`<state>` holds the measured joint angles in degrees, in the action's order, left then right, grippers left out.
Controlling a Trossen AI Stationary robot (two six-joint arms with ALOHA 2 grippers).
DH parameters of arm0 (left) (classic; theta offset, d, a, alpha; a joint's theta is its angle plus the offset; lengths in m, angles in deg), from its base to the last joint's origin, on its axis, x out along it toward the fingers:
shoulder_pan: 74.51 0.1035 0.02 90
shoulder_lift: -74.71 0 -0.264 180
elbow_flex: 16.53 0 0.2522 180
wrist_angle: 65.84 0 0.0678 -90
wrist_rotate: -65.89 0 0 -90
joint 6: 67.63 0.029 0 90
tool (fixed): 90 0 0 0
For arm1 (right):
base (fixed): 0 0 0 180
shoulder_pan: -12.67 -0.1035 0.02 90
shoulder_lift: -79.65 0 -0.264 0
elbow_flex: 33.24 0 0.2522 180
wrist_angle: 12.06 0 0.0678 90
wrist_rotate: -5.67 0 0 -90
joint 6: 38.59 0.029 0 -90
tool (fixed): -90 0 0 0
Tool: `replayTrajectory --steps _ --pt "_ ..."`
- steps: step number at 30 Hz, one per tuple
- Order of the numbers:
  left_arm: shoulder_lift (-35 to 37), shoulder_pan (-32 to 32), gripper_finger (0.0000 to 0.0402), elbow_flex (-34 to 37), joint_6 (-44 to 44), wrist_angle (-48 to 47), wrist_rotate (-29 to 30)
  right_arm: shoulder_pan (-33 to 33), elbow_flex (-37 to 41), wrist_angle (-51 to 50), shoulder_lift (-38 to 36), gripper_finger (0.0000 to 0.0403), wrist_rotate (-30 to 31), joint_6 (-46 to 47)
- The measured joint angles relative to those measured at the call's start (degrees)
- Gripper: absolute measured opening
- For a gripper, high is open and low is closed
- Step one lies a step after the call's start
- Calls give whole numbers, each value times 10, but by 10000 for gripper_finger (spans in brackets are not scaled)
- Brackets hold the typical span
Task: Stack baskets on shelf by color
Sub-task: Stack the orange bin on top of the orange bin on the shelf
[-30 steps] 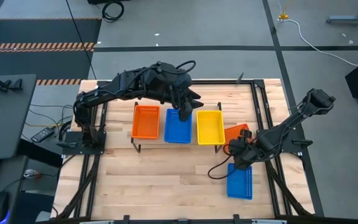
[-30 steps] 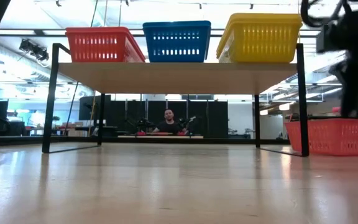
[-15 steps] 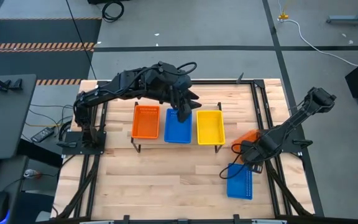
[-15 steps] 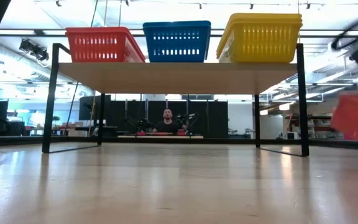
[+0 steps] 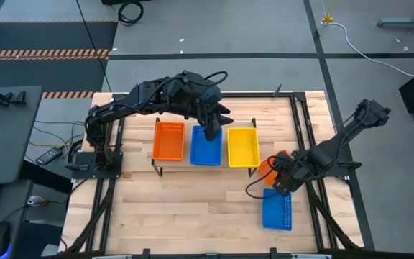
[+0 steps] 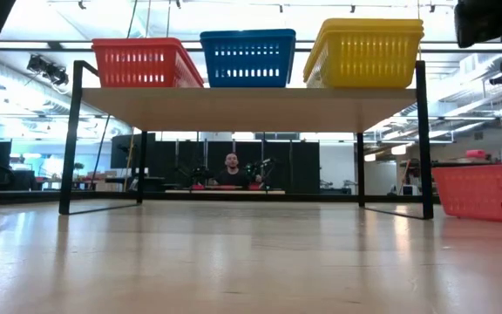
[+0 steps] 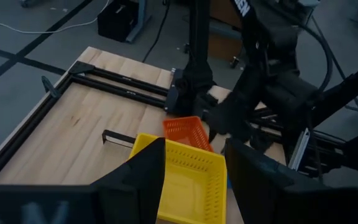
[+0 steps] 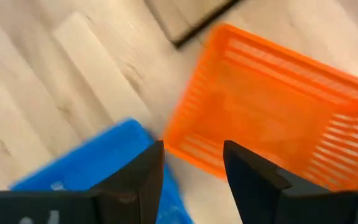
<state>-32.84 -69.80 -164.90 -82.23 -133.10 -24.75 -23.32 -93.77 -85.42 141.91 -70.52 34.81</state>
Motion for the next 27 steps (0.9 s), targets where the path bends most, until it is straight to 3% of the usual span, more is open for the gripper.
replayTrajectory --steps 3,9,17,22,27 --pt "0 0 174 0 0 0 0 1 19 83 25 172 12 0" --pt "0 -2 174 0 -2 -1 0 6 46 117 90 178 17 1" --pt "0 -8 174 0 -5 -7 0 6 58 188 151 250 33 30" --pt "0 -12 174 0 -13 -9 0 6 60 190 194 295 -8 46" --pt "0 -15 174 0 -13 -9 -1 5 60 190 231 294 -73 49"
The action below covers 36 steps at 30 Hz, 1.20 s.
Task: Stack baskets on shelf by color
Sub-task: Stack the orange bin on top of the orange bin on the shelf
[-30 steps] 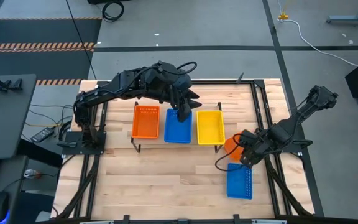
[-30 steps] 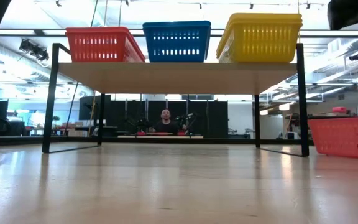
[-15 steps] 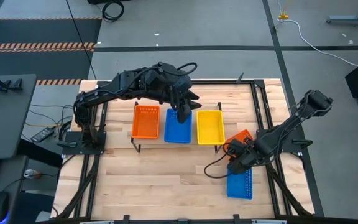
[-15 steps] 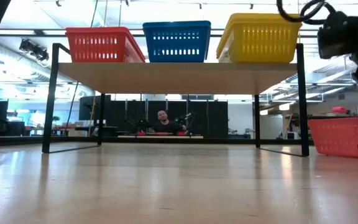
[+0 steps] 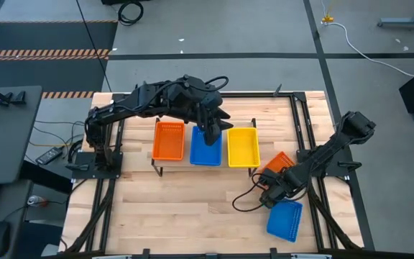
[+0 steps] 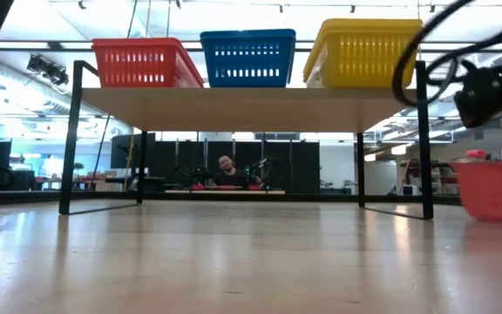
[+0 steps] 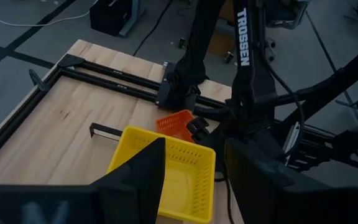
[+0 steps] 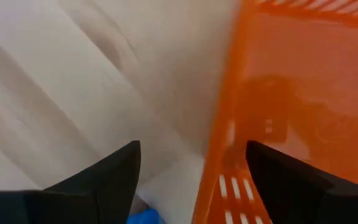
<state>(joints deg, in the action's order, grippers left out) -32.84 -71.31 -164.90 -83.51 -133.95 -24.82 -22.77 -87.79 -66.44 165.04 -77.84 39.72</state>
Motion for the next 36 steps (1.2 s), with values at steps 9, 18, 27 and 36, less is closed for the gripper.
replayTrajectory --steps 9,18,27,36 --pt "0 -6 174 0 -5 0 0 1 -1 -6 19 208 -26 2" --pt "0 -6 174 0 -12 1 0 0 0 -44 -9 67 -38 -4" --pt "0 -6 173 0 -11 1 0 -5 -15 -97 -79 9 -59 -35" --pt "0 -5 173 0 -9 1 1 -12 -147 -260 -187 5 -57 -48"
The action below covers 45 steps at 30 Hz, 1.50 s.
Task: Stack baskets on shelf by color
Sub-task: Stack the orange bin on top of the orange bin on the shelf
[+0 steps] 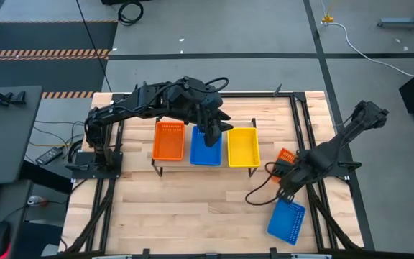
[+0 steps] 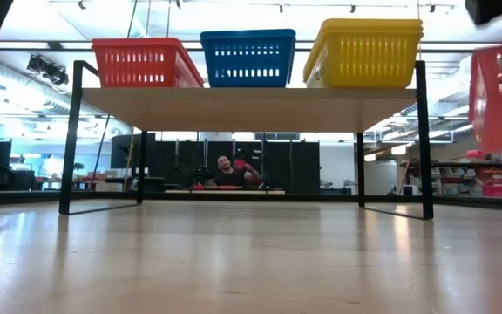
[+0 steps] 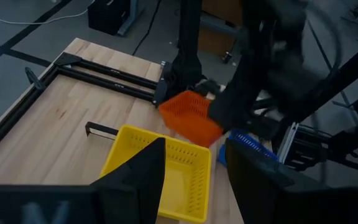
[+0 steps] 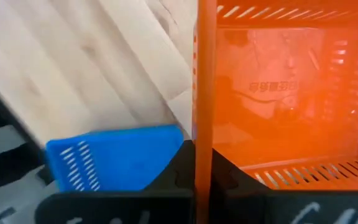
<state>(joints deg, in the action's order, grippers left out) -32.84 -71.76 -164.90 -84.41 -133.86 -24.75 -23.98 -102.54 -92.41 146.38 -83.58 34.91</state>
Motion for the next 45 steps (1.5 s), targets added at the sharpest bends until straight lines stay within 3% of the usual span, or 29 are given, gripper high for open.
replayTrajectory --steps 4,8,12,16,21,25,34,40,45 --pt "0 3 174 0 18 -8 2 0 -92 -115 -20 5 30 3" --pt "2 11 174 0 20 -28 3 2 -200 -204 -22 5 126 -26" --pt "11 21 174 -2 26 -33 5 14 -281 -175 -21 5 238 -155" --pt "34 23 174 -3 70 -36 8 42 -315 -76 -13 6 271 -344" --pt "78 29 174 -4 102 -47 38 92 -316 36 20 7 237 -542" --pt "110 37 174 -4 100 -55 42 148 -316 114 59 7 231 -627" --pt "157 40 174 -4 68 -144 101 278 -316 325 161 8 95 -662" --pt "185 39 174 -4 64 -150 129 306 -316 440 217 8 21 -691" --pt "191 38 174 -4 51 -171 138 315 -316 526 247 8 7 -697"
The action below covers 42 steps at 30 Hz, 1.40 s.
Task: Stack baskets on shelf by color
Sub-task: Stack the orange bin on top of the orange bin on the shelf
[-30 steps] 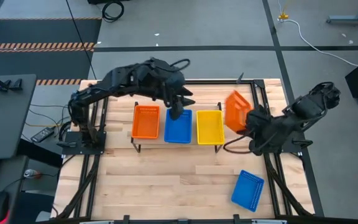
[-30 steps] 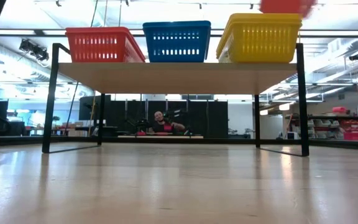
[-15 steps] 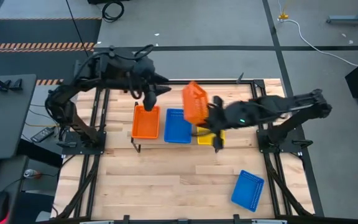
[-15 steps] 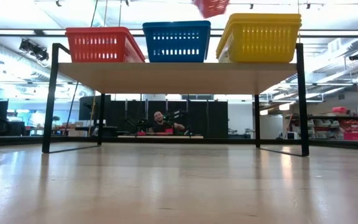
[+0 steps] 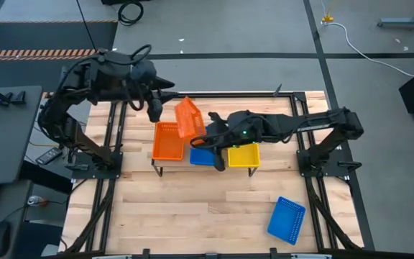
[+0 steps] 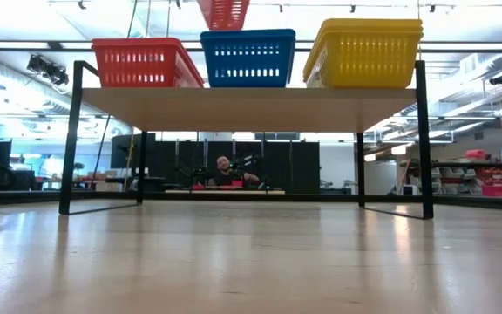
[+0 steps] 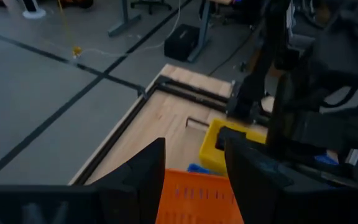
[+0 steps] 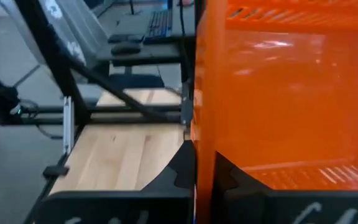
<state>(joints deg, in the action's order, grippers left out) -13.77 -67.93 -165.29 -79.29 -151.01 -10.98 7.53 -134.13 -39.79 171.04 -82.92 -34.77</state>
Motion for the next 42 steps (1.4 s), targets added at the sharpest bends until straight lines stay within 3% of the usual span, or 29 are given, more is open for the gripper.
replayTrajectory --steps 9,25,31,36,42 --pt "2 0 174 0 -1 -89 13 20 0 26 53 9 -32 17" --pt "2 0 174 0 -6 -90 14 44 0 96 61 9 -51 20" --pt "1 0 174 0 17 -52 19 46 0 99 61 9 -60 26" --pt "-8 15 174 0 18 6 77 49 0 104 61 9 -38 26" --pt "-4 26 174 0 31 33 56 58 0 110 70 9 -58 27"
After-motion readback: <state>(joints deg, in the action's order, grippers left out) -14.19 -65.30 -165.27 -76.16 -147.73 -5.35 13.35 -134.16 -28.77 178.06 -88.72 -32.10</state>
